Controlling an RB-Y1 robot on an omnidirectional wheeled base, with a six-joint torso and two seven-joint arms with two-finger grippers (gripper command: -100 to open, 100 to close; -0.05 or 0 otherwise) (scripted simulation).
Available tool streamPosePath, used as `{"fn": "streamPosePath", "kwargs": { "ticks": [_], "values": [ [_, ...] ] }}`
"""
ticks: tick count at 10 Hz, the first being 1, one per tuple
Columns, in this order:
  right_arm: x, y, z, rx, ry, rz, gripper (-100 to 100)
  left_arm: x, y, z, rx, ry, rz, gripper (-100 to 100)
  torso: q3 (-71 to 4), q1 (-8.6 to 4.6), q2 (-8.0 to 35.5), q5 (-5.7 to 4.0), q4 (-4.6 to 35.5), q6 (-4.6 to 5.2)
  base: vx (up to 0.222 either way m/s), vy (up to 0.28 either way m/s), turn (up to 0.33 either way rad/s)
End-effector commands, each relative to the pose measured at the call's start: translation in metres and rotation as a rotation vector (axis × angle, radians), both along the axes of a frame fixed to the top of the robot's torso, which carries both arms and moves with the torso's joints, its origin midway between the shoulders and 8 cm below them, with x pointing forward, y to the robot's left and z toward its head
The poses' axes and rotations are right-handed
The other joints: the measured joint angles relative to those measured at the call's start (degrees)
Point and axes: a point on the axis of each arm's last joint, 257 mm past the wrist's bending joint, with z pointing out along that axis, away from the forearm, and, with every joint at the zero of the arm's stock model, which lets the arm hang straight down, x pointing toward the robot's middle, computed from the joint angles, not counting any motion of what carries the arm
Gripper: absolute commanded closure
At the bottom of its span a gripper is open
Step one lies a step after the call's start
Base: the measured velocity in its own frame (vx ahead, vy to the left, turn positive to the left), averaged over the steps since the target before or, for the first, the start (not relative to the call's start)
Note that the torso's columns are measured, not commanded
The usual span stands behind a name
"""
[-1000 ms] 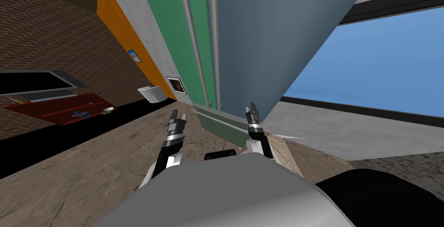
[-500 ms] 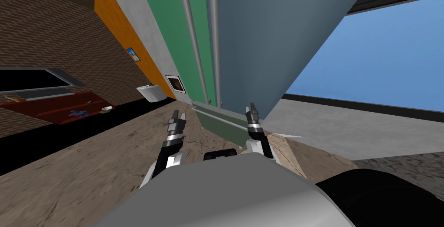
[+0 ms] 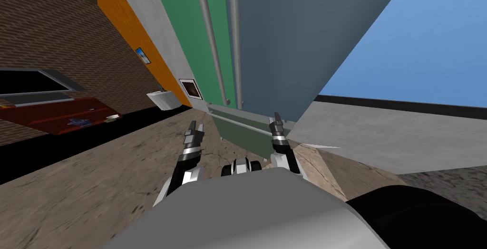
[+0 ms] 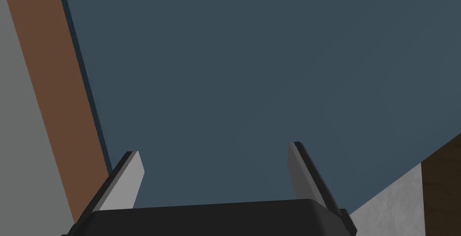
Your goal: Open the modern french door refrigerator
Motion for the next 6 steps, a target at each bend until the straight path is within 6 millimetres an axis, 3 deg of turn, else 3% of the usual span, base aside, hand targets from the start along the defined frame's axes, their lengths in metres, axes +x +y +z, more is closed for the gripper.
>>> {"fn": "streamPosePath", "kwargs": {
  "ticks": [1,6],
  "values": [
    [0.004,0.006,-0.007,-0.102,0.03,0.008,-100,0.0,0.0,0.0,0.0,0.0,0.0,0,-1.1,0.08,0.5,0.02,0.6,0.0,0.032,0.071,-0.057],
    [0.018,0.017,-0.03,-0.361,0.101,-0.02,-100,0.0,0.0,0.0,0.0,0.0,0.0,0,-1.4,0.01,0.7,0.0,0.8,0.0,0.053,0.104,-0.092]
  ]
}}
